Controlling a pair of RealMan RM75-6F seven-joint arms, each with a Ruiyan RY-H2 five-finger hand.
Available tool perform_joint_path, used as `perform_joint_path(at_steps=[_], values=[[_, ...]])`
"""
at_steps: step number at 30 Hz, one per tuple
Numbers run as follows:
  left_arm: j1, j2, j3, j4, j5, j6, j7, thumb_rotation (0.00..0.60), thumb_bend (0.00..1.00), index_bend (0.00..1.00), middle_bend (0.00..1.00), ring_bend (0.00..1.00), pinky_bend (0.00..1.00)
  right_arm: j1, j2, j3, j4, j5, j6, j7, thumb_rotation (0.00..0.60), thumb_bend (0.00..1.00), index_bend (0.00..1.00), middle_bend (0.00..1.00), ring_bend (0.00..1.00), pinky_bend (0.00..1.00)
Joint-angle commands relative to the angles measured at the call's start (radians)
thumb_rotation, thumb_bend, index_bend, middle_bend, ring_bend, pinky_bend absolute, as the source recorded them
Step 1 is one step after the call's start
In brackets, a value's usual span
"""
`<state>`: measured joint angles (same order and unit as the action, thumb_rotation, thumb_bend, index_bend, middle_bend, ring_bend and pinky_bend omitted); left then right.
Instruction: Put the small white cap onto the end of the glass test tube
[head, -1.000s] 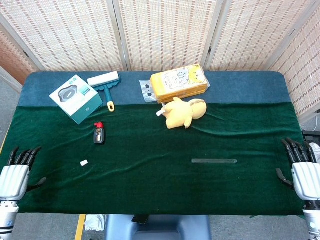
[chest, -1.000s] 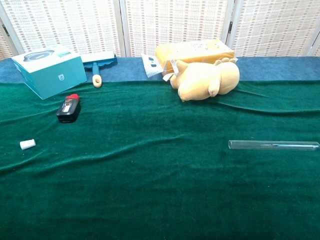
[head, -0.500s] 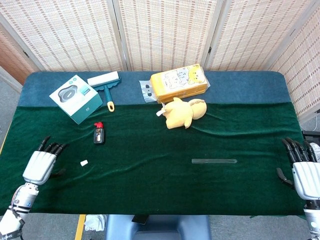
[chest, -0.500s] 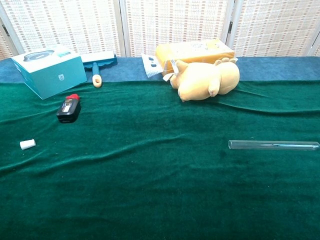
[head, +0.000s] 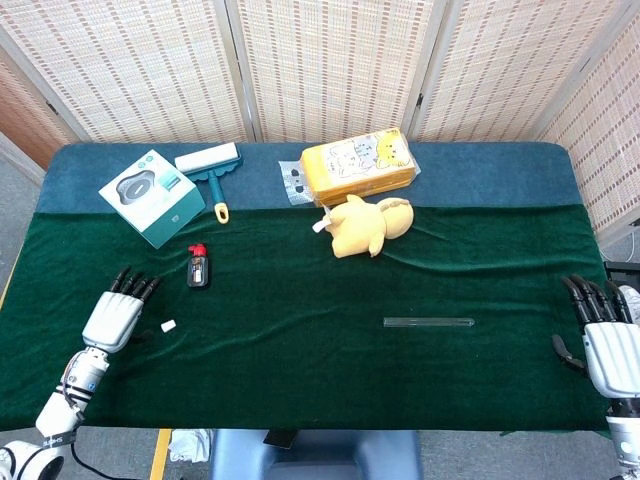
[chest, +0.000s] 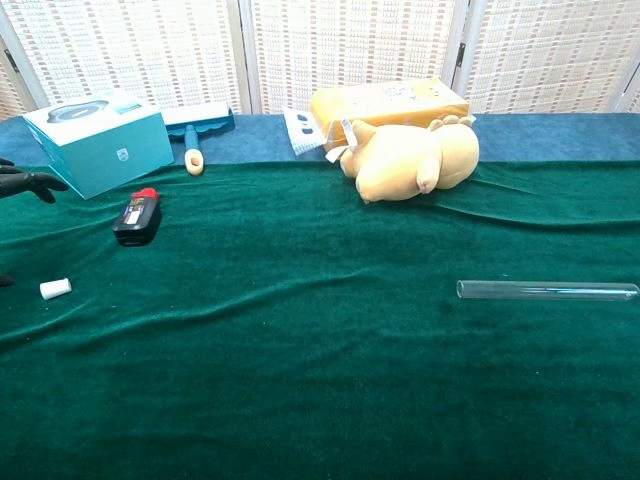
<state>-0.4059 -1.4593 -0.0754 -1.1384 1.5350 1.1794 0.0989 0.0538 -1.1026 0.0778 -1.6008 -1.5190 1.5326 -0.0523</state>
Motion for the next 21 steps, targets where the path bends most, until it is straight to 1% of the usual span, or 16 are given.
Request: perform_joint_path(at_steps=[1,12,21], values=[[-0.019,-0.033,0.003,0.046,-0.011,-0.022,-0.010,0.600,0.20,0.11,0.21,0.12,0.04,-0.002,0.001,-0.001,0.000,0.002,0.000,0.000,0.600,0.40,0.00,0.12,0.11,0.05],[-0.046,-0.090,0.007,0.116,-0.044,-0.064,-0.021,0.600,0.20,0.09,0.20,0.11,0.04,-0.001,0.002,-0.002,-0.001,0.005,-0.004,0.001,0.600,0.40,0.00,0.12,0.11,0.05],[-0.060,-0.104,0.010,0.128,-0.050,-0.066,-0.034,0.600,0.20,0.09,0.20,0.11,0.04,-0.003,0.000,-0.002,0.000,0.013,-0.006,0.002,0.600,0.40,0.00,0.12,0.11,0.05]])
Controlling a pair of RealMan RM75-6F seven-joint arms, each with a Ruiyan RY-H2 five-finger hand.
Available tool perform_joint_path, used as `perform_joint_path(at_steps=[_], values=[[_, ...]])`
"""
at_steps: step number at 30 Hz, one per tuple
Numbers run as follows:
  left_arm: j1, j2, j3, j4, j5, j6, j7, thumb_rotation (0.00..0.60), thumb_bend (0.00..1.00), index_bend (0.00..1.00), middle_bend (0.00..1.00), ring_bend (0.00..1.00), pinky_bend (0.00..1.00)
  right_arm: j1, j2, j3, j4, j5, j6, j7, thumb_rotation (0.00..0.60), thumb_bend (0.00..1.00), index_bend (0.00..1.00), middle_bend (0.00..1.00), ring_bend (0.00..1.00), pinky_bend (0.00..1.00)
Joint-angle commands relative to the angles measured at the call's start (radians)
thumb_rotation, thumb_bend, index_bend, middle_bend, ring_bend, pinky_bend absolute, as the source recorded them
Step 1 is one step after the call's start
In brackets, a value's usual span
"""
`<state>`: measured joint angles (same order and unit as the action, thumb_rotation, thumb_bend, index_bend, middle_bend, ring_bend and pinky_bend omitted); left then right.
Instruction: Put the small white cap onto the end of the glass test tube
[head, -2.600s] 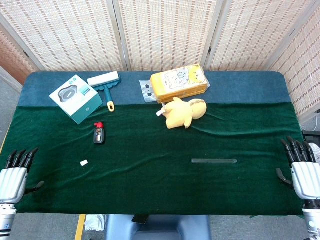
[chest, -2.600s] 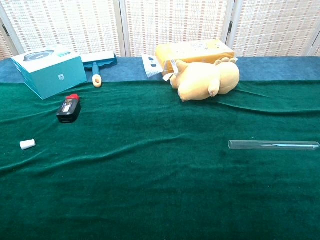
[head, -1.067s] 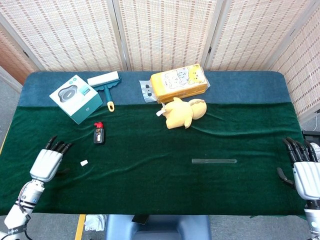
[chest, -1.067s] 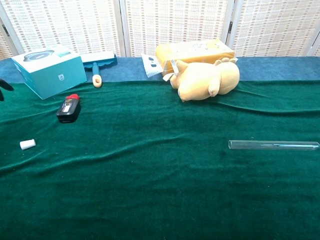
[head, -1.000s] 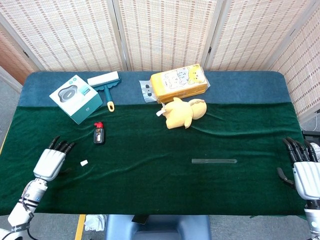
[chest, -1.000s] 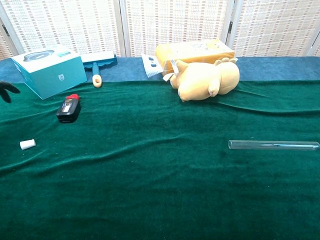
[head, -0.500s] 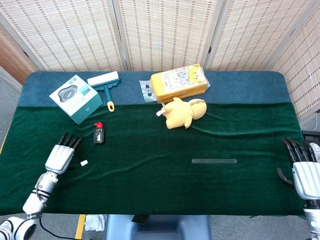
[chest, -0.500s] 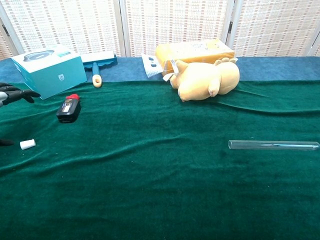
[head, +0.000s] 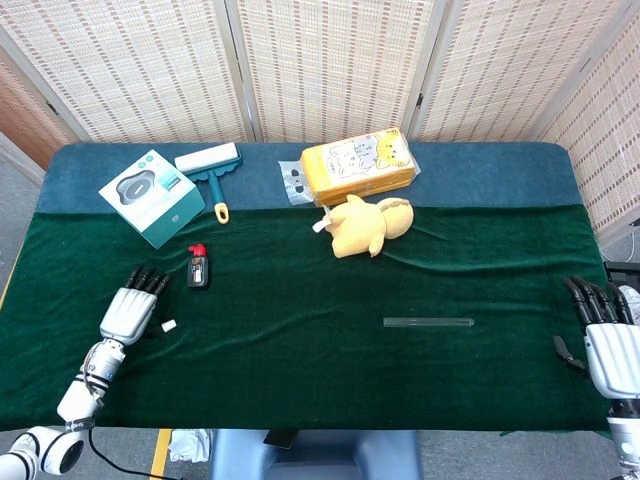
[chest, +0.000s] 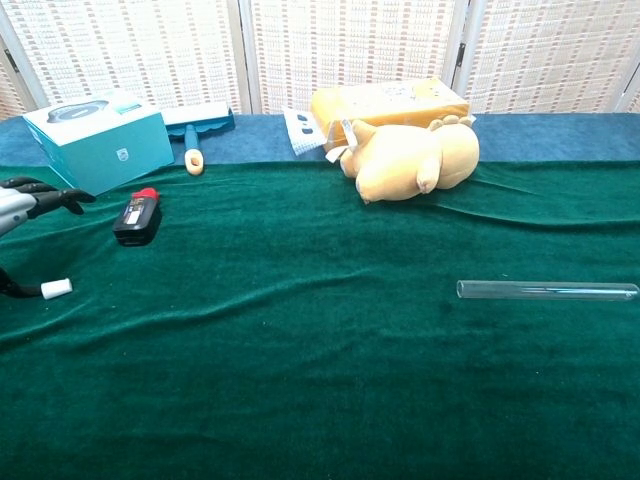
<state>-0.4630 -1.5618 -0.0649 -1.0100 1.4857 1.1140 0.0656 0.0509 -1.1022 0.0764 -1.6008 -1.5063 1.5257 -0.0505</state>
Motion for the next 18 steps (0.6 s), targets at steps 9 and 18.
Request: perform_joint_path(at_steps=[9,18], values=[[-0.033,0.006,-0.010,-0.038,-0.006,-0.011,0.029,0.600,0.20,0.09,0.20,0.11,0.04,-0.004,0.001,-0.001,0.002,0.005,0.001,0.003,0.600,0.40,0.00,0.12,0.11,0.05],[-0.065,0.020,-0.021,-0.084,-0.018,-0.031,0.065,0.600,0.20,0.09,0.20,0.11,0.03,-0.009,0.005,-0.002,0.002,0.006,0.004,0.009,0.600,0.40,0.00,0.12,0.11,0.05]])
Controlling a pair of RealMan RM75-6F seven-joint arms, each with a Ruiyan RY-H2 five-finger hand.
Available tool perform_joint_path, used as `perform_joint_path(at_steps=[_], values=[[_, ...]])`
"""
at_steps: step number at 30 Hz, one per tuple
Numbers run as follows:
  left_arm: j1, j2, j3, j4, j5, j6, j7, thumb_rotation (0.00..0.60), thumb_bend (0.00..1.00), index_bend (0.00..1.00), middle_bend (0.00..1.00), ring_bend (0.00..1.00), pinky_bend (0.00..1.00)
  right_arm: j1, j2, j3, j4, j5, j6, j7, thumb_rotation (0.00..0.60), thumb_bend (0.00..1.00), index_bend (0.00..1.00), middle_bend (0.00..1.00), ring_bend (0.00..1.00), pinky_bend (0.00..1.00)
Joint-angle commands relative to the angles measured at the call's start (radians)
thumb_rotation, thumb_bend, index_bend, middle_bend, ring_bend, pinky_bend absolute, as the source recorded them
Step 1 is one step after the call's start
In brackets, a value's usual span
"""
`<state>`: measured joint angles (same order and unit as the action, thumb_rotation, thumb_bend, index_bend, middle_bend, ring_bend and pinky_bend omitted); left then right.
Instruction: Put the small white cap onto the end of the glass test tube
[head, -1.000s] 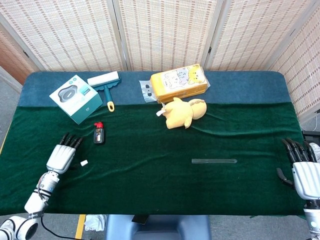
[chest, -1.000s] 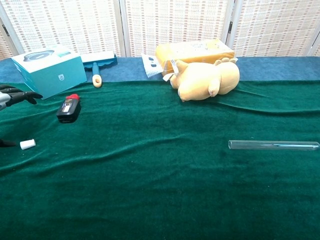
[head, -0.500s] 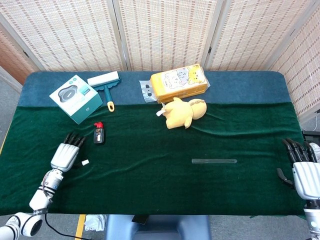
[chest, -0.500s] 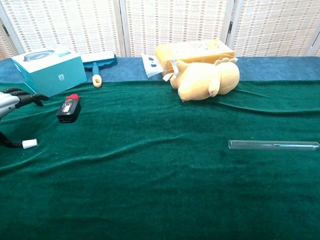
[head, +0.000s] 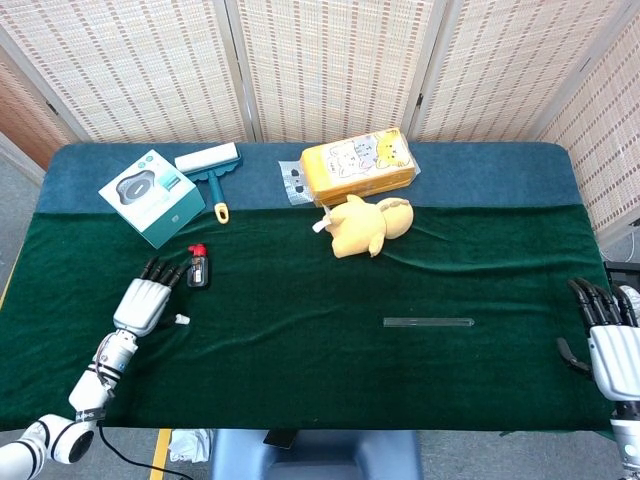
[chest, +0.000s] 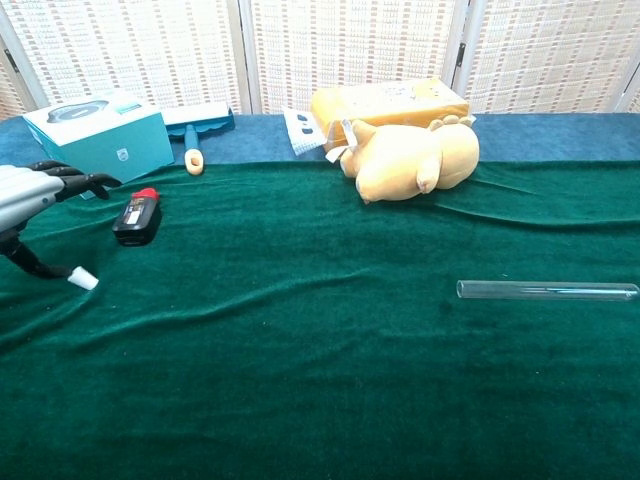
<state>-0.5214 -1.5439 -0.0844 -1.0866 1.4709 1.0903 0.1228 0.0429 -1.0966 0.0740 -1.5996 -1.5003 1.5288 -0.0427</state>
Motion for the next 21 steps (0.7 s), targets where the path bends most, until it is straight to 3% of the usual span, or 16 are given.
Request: perform_joint_path(at_steps=[1,21], values=[[-0.010,0.003,-0.002,-0.011,-0.005,-0.011,0.012,0.600,0.20,0.09,0.20,0.11,0.03,-0.001,0.000,0.000,0.001,0.001,0.001,0.001,0.600,0.40,0.00,0.12,0.11,0.05],[-0.021,0.044,-0.004,-0.096,-0.043,-0.010,0.077,0.600,0.20,0.08,0.20,0.11,0.02,-0.007,-0.006,-0.001,0.017,0.003,0.003,0.019,0.600,0.40,0.00,0.12,0.11,0.05]])
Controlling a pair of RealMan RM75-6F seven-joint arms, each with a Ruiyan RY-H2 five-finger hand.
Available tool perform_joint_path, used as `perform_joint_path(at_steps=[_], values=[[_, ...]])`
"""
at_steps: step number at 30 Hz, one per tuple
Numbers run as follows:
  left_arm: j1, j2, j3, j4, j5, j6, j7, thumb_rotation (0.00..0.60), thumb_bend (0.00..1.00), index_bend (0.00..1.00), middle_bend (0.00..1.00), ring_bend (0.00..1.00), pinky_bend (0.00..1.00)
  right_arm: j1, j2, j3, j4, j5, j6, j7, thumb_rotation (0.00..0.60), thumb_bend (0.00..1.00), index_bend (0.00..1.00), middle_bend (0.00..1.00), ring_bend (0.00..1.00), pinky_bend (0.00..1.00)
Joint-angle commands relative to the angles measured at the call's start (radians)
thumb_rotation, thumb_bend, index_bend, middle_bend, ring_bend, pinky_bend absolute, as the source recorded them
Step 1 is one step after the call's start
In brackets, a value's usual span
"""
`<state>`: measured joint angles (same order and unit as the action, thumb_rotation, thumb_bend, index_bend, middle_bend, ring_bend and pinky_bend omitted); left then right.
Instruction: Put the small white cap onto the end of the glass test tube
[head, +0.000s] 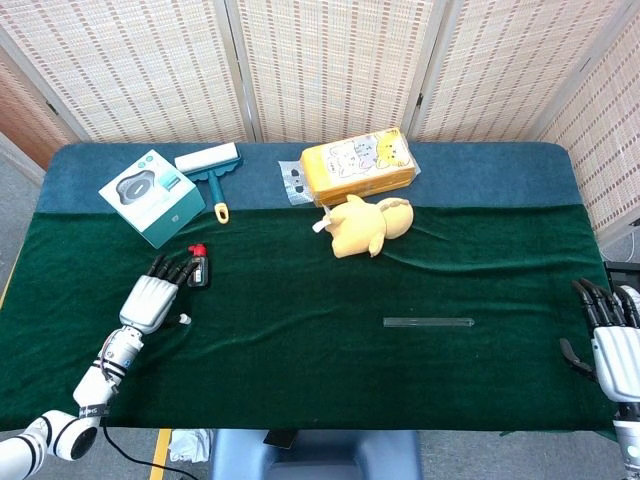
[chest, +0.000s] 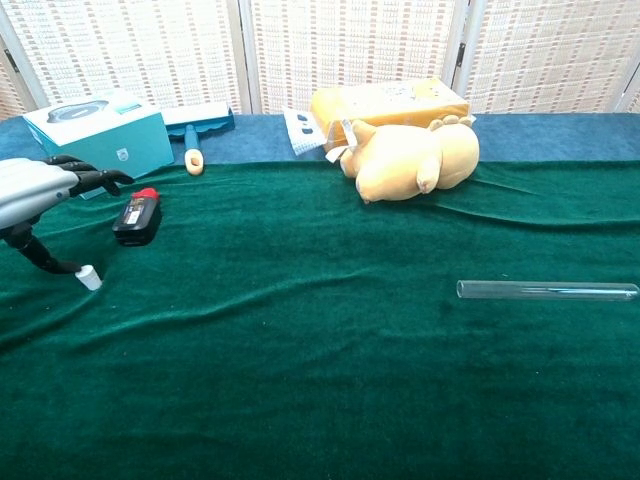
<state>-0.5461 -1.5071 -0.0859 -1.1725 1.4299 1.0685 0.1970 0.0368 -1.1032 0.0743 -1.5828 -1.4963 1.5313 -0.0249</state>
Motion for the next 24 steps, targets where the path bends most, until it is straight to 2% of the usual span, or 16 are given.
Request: perform_joint_path(at_steps=[1,5,7,9,11,15,17,24], values=[[0.005,0.013,-0.004,-0.015,-0.002,0.018,0.003,0.600,0.20,0.08,0.20,0.11,0.01,-0.001,0.000,-0.001,0.001,-0.001,0.001,0.001,0.600,0.40,0.00,0.12,0.11,0.05],[0.015,0.055,-0.017,-0.062,-0.013,0.040,-0.006,0.600,0.20,0.09,0.20,0.11,0.04,-0.003,0.002,-0.001,0.000,-0.005,0.005,0.004,0.600,0.40,0.00,0.12,0.11,0.05],[0.022,0.087,-0.014,-0.097,-0.001,0.059,-0.020,0.600,0.20,0.12,0.21,0.15,0.10,-0.004,0.002,-0.001,0.000,-0.005,0.007,0.004,0.600,0.40,0.00,0.12,0.11,0.05],[0.030,0.112,-0.007,-0.132,0.013,0.071,-0.047,0.600,0.20,0.17,0.27,0.23,0.15,-0.005,0.002,-0.002,-0.001,-0.007,0.009,0.005,0.600,0.40,0.00,0.12,0.11,0.05],[0.034,0.141,0.009,-0.167,0.032,0.071,-0.076,0.600,0.21,0.27,0.37,0.34,0.24,-0.005,0.000,-0.002,0.000,-0.009,0.010,0.004,0.600,0.40,0.00,0.12,0.11,0.05],[0.031,0.159,0.038,-0.188,0.080,0.074,-0.092,0.600,0.24,0.39,0.62,0.59,0.57,-0.001,-0.003,-0.003,-0.002,-0.010,0.002,-0.002,0.600,0.40,0.00,0.12,0.11,0.05],[0.029,0.149,0.046,-0.177,0.094,0.074,-0.105,0.600,0.25,0.44,0.75,0.69,0.68,0.001,-0.003,-0.003,-0.003,-0.011,-0.001,-0.003,0.600,0.40,0.00,0.12,0.11,0.05],[0.020,0.104,0.061,-0.123,0.096,0.045,-0.132,0.600,0.25,0.47,0.96,0.86,0.81,0.001,-0.002,-0.004,-0.002,-0.005,-0.006,-0.001,0.600,0.40,0.00,0.12,0.11,0.05]])
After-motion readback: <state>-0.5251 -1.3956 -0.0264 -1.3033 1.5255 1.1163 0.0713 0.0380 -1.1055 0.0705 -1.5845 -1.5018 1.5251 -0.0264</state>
